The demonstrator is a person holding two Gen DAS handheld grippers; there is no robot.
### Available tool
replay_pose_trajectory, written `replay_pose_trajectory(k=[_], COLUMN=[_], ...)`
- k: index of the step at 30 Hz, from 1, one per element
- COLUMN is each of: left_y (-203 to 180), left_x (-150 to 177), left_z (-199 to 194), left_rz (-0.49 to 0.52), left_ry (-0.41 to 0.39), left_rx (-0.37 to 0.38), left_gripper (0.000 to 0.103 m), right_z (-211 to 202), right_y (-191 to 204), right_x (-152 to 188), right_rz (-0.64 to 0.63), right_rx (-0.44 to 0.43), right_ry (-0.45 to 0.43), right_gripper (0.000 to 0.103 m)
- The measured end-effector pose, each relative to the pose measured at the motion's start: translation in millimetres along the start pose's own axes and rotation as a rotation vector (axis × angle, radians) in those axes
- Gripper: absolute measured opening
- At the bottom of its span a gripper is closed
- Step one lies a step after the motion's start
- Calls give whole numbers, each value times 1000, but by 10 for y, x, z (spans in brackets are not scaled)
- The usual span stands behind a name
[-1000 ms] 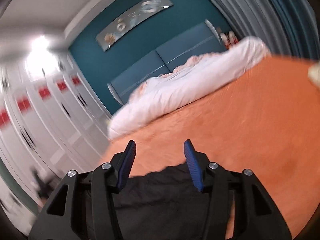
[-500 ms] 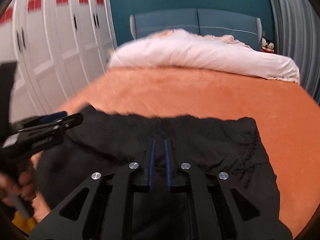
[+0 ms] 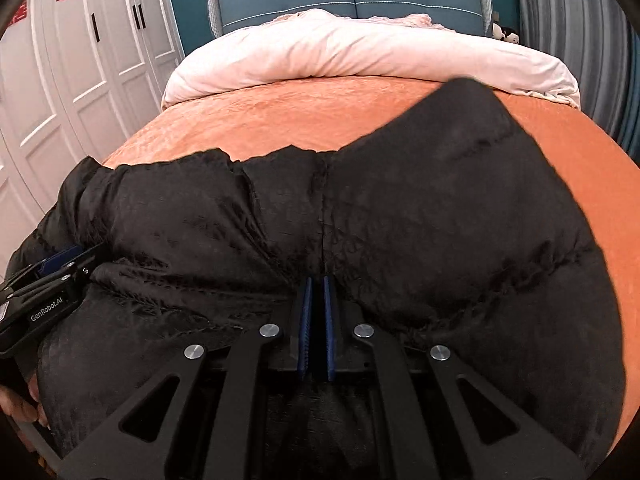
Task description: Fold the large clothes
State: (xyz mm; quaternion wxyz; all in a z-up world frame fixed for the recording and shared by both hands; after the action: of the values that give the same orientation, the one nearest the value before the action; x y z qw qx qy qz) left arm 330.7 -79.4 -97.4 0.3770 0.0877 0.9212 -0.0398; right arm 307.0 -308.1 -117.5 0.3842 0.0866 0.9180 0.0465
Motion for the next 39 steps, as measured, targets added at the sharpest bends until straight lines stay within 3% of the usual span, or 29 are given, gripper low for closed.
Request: replay_pose_trajectory(k=[9, 16, 18, 20, 22, 24, 27, 31, 35, 39], left_y=[14, 40, 112, 232, 371, 448, 578, 794, 987, 994], left_x=[35, 0, -106, -302, -578, -783, -951, -680, -423, -355], left_z=[266, 263, 98, -179, -399, -392, -64, 601, 844, 914], left_rz=[-8, -15, -25, -51, -65, -53, -16, -10, -164, -189], left_ry=[-14, 18, 54, -2, -82, -103, -55, 106, 152, 144], left_rx=[-9, 4, 12, 25, 13, -7, -75, -138, -36, -12], left_gripper=[66, 65, 65, 65, 72, 74, 74, 77, 87, 89], right_z=[167, 152, -50, -343, -532, -475, -199, 279, 477, 587], right_y=[-18, -15, -28, -37, -75, -186, -463, -821, -869, -839], right_x=[12, -18, -161, -408, -696, -889, -960, -692, -526, -425], right_rz=[24, 20, 31, 25, 4, -2, 29, 83, 185, 205], right_rx=[-16, -14, -14, -11, 15, 52, 119, 166, 81, 57], right_ry=[-9, 21, 18, -66, -131, -131, -87, 33, 68, 77], right_gripper=[3, 3, 6, 8, 8, 8, 9, 7, 5, 4])
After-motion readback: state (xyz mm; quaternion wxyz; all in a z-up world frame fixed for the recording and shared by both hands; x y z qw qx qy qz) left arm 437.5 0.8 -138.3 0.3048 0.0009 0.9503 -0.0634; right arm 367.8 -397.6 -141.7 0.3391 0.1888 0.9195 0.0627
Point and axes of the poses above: each gripper's, at about its wrist camera, not at the fingertips, and z roughly the way its jaws point, y to its left, x to its underside, the point moved 7 cm from there along z, roughly the way its jaws point, and after that the axes turned 2 degrees about z, right-handed, at the moved point
